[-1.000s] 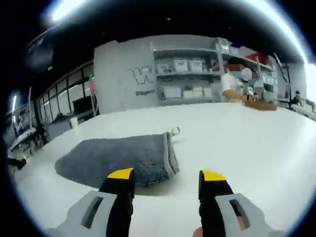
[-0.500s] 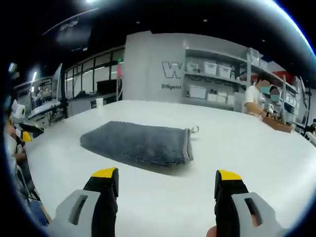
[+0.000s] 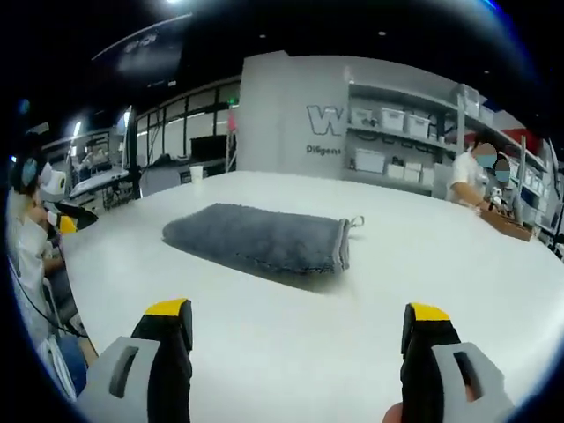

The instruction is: Open the folded towel by lifting each exposed corner and separating the folded layers until the towel lies flat within the target outline without major curled edges

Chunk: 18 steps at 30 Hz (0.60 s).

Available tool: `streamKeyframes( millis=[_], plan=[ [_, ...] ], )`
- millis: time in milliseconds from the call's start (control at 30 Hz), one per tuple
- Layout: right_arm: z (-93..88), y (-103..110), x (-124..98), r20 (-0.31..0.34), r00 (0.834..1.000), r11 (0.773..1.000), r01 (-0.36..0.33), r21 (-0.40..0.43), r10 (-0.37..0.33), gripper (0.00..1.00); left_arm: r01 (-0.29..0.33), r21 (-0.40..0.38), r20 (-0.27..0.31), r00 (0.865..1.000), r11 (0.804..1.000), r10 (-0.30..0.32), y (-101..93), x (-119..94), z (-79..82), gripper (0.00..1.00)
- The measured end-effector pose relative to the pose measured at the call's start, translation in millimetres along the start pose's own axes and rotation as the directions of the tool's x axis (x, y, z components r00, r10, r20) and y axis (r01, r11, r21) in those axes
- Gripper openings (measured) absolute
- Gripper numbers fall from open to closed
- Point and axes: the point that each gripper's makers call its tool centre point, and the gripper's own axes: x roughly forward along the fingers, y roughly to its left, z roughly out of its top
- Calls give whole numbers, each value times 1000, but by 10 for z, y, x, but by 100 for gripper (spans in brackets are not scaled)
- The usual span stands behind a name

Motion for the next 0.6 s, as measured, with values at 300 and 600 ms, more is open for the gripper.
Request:
streamKeyframes(
  millis=[300, 600],
  plan=[
    [-34, -72, 115, -9, 1000, 1000, -9, 9, 9, 99, 4, 5, -2, 1000, 1000, -4, -21, 11, -1, 100],
    [-68, -30, 480, -47, 997, 997, -68, -38, 66, 99, -7, -5, 6, 1000, 1000, 7, 31, -26, -6, 100]
  ],
)
